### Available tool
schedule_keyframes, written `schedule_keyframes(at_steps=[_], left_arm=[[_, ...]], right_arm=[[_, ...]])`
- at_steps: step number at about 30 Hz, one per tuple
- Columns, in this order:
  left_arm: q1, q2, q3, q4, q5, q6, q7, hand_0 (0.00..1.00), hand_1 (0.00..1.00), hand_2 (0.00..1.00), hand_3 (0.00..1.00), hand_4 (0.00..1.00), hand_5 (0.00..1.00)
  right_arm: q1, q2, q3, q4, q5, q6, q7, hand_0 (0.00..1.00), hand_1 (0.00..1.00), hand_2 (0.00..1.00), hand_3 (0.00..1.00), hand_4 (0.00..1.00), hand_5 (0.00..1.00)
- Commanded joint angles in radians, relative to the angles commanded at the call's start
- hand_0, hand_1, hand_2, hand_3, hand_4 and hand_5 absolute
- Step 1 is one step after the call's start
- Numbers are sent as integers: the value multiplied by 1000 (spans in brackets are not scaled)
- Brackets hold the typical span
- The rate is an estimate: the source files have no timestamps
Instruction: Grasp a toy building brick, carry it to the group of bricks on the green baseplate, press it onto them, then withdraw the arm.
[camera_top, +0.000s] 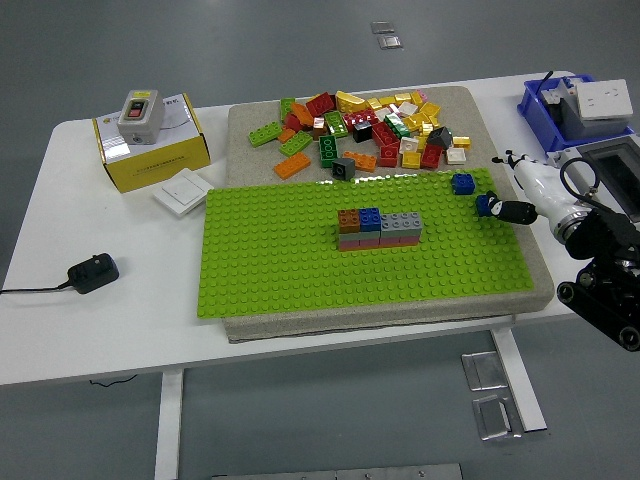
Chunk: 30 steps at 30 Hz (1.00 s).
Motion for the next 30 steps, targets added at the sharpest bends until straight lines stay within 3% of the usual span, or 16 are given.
schedule_keyframes(at_steps=[6,9,14,18,21,22,26,30], left_arm=[[-3,-2,4,0,-3,0,-1,661,659,577,598,174,681],[-2,-3,3,0,-3,1,-1,661,659,577,598,174,681],[4,-3,-3,0,0,2,-1,661,659,577,598,174,680],[11,-5,-10,0,6,2,2,661,659,577,598,173,683],[12,-7,-9,0,8,3,3,661,659,577,598,173,683],[12,-8,-7,0,8,3,2,661,659,578,600,172,680],[11,-9,10,0,-7,5,-6,661,659,578,600,172,680],[15,-8,10,0,-9,8,-5,661,659,578,600,173,679]], right_arm=[[6,8,-38,-32,7,7,1,855,910,979,877,542,338],[-8,13,-7,-24,-13,4,-2,855,910,979,877,542,338],[-85,22,119,68,-109,-19,-24,855,910,980,876,542,339],[-170,74,255,167,-196,-48,-24,847,908,962,866,541,341],[-228,121,350,230,-195,-89,16,847,908,962,866,541,341],[-244,132,377,247,-179,-107,35,695,774,812,757,526,342],[-310,159,496,274,-93,-199,136,695,774,812,757,526,342],[-357,172,578,296,-33,-238,209,659,747,788,732,518,346]])
